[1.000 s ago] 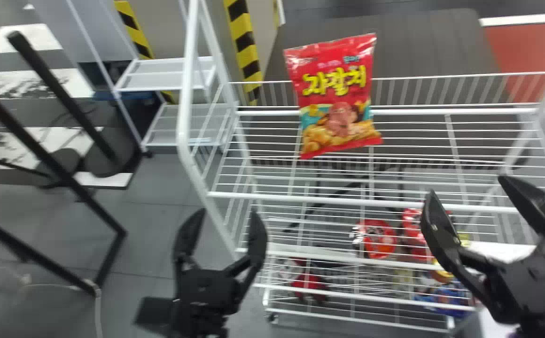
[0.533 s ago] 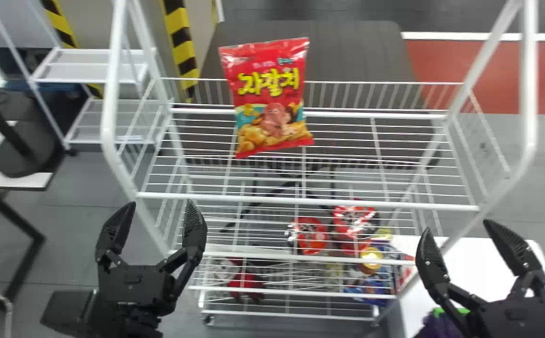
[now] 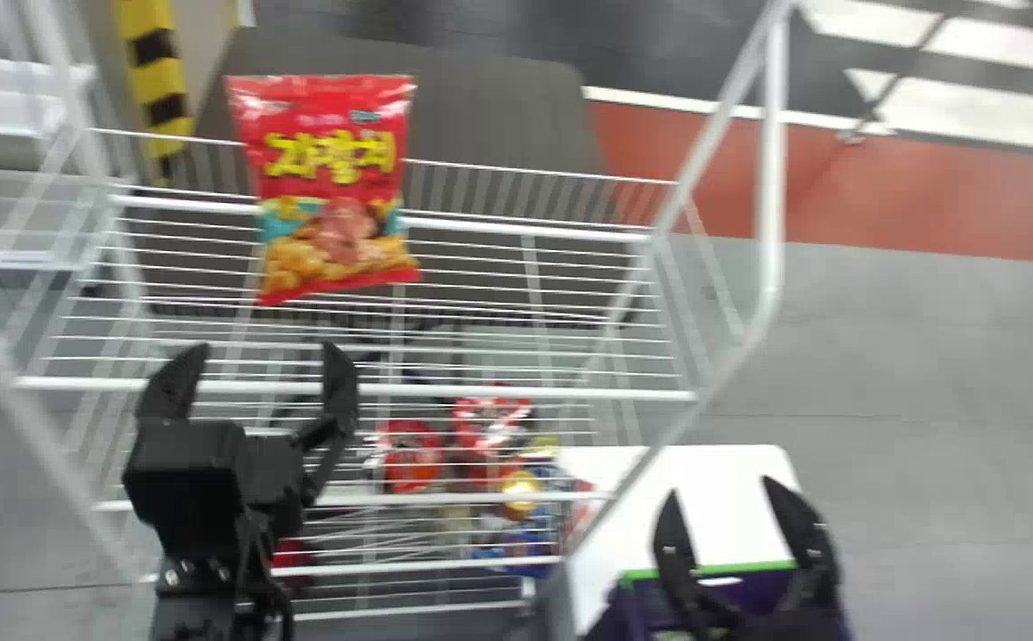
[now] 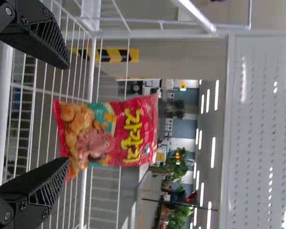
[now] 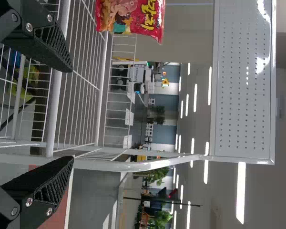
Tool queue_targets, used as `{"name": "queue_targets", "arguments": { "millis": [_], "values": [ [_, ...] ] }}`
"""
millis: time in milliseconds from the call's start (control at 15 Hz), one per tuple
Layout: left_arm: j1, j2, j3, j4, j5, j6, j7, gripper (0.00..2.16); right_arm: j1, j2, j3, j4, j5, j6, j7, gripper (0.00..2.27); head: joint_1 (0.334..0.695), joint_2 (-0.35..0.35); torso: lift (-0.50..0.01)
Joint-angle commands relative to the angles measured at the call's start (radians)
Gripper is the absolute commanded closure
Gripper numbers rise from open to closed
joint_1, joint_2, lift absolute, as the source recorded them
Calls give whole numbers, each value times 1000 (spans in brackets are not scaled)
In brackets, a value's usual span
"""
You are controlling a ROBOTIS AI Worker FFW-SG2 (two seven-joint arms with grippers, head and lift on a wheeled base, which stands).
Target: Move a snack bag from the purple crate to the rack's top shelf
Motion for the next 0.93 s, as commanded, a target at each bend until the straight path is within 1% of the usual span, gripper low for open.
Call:
{"name": "queue_targets", "arguments": {
  "millis": [0, 67, 200, 267, 333, 400, 600, 733, 867],
  "values": [
    [-111, -2, -57, 52, 15, 77, 59, 140, -9, 3, -7, 43, -24, -62, 11, 188, 695, -323, 0],
    [-158, -5, -80, 87, 18, 99, 93, 140, -9, 4, -7, 61, -30, -90, 12, 188, 695, -332, 0],
    [-241, -22, -105, 154, 31, 102, 143, 140, -12, 23, -14, 92, -31, -139, 22, 188, 695, -350, 0],
    [-280, -38, -109, 193, 33, 105, 162, 144, -14, 33, -22, 100, -30, -148, 28, 188, 695, -350, 0],
    [-310, -53, -111, 220, 36, 114, 162, 144, -14, 44, -27, 106, -28, -170, 31, 188, 695, -350, 0],
    [-346, -53, -112, 257, 39, 117, 162, 147, -14, 47, -27, 107, -33, -182, 41, 188, 695, -350, 0],
    [-448, -53, -114, 365, 76, 123, 172, 154, -12, 50, -33, 126, -34, -246, 41, 188, 695, -350, 0],
    [-516, -53, -132, 467, 93, 120, 214, 154, -9, 56, -47, 150, -36, -299, 43, 188, 695, -350, 0],
    [-570, -53, -163, 536, 134, 117, 263, 154, -9, 59, -56, 180, -42, -348, 48, 188, 695, -350, 0]
  ]
}}
